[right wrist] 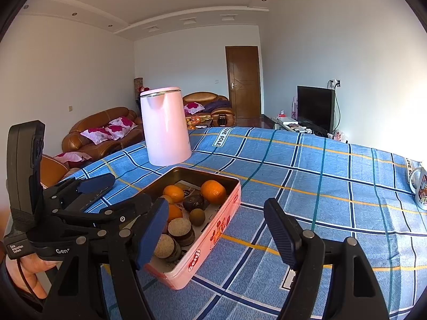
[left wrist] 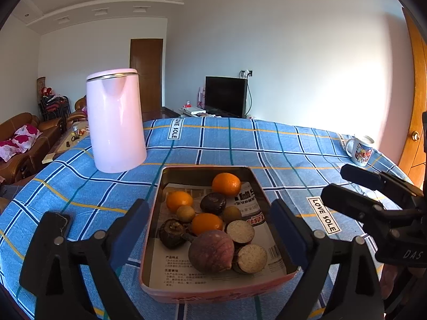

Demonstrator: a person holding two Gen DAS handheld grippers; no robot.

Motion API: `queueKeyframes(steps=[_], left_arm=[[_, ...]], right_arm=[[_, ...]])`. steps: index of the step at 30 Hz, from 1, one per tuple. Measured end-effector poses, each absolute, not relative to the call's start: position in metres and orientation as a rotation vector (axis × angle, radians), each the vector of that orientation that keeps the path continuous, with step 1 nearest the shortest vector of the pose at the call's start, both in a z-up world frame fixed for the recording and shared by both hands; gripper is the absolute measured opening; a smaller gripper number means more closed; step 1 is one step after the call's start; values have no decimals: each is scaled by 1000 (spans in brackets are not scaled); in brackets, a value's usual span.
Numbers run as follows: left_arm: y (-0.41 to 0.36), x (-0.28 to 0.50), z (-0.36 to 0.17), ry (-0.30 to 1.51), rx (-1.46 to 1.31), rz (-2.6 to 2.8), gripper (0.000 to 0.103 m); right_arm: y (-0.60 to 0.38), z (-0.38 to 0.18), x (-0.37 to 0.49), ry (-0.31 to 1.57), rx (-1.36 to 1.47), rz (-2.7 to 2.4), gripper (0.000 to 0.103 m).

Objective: Organize fruits

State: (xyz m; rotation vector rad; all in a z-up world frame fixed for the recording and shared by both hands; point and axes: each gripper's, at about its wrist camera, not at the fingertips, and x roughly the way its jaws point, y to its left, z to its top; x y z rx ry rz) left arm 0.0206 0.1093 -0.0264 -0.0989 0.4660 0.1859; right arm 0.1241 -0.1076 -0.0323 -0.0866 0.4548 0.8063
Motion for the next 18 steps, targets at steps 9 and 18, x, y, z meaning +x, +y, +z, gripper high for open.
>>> queueKeyframes(steps=[9, 18], left_arm=[[108, 20, -27, 475, -92, 193, 101], [106, 21, -25, 485, -96, 205, 102]], right_arm=[[-108, -33, 125, 453, -84, 806, 75], [-116, -34, 123, 449, -76, 799, 75]])
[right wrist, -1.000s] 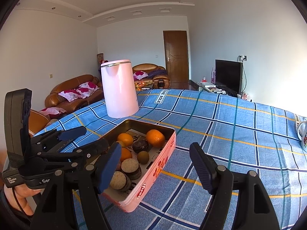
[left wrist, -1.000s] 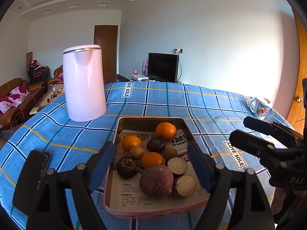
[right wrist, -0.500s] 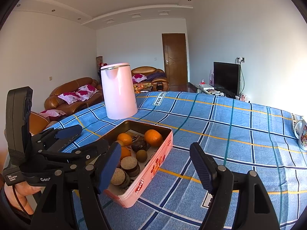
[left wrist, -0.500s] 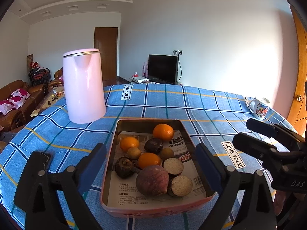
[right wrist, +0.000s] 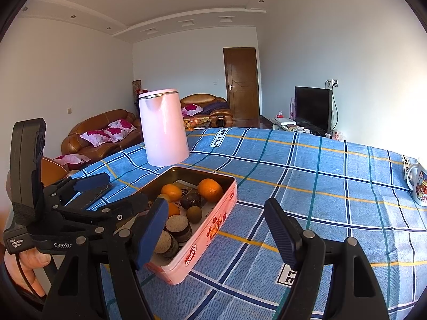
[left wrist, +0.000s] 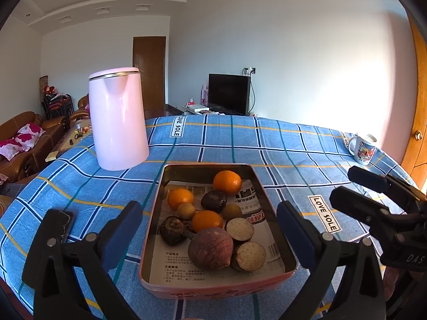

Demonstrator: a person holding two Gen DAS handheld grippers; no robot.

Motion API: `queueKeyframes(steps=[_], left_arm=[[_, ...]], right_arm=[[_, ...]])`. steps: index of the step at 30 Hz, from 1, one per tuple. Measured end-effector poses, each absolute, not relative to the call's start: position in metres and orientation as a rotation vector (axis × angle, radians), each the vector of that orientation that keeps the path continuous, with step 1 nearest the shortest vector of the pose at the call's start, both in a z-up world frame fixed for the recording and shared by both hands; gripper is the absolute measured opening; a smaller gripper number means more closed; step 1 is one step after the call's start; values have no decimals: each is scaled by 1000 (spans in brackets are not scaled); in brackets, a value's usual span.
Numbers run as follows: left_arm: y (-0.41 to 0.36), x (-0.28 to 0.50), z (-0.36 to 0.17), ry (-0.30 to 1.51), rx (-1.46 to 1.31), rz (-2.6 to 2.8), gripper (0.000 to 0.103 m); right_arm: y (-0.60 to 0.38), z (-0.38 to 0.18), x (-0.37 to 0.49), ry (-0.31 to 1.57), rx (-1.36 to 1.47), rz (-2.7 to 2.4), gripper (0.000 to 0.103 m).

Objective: Organize fruits

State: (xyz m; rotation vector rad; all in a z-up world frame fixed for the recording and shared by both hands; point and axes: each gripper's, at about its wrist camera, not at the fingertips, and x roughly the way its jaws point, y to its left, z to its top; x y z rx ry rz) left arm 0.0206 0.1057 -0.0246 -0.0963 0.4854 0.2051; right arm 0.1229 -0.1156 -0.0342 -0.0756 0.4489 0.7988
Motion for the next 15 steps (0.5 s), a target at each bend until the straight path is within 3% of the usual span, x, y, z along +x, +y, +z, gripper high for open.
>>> queueKeyframes(steps=[15], left_arm=[[98, 17, -21, 451, -57, 235, 103]], right_arm=[[-127, -37, 122, 446, -65, 780, 75]])
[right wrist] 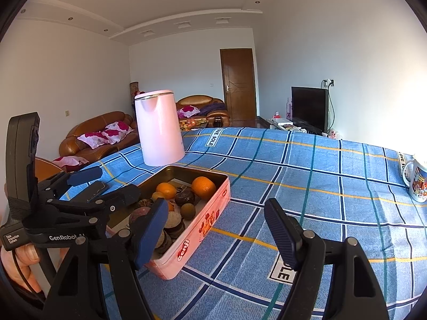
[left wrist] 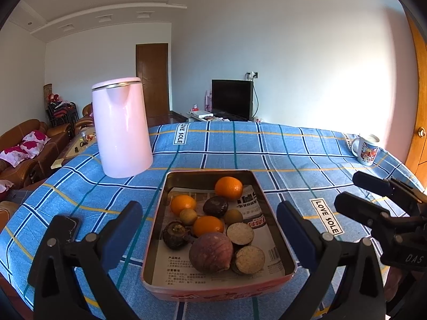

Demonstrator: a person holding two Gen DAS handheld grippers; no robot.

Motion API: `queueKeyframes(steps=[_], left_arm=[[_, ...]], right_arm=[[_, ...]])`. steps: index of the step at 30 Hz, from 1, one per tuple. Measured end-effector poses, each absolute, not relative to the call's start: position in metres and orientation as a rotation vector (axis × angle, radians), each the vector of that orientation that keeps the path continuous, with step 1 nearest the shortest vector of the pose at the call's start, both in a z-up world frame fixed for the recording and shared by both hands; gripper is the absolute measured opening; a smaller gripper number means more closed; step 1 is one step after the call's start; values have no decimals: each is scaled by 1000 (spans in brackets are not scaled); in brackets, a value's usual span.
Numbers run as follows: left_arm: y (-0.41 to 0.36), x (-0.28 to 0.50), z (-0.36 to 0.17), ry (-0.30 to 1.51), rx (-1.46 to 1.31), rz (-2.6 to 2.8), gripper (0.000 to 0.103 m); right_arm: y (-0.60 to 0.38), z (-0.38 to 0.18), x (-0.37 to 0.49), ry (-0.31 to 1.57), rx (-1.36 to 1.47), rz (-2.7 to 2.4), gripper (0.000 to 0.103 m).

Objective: Organize fruits

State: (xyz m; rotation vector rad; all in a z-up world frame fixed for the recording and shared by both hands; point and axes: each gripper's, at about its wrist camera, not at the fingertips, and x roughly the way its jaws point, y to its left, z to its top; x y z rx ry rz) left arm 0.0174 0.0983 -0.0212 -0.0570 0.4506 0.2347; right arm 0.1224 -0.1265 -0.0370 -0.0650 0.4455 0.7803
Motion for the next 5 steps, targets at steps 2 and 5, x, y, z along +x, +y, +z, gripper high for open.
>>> queueKeyframes(steps=[2, 5], left_arm=[[98, 18, -21, 455, -58, 230, 102], [96, 17, -21, 453, -49, 226, 103]], right_arm=[[-131, -37, 124, 446, -70, 765, 75], [-143, -39, 130, 448, -87, 719, 75]])
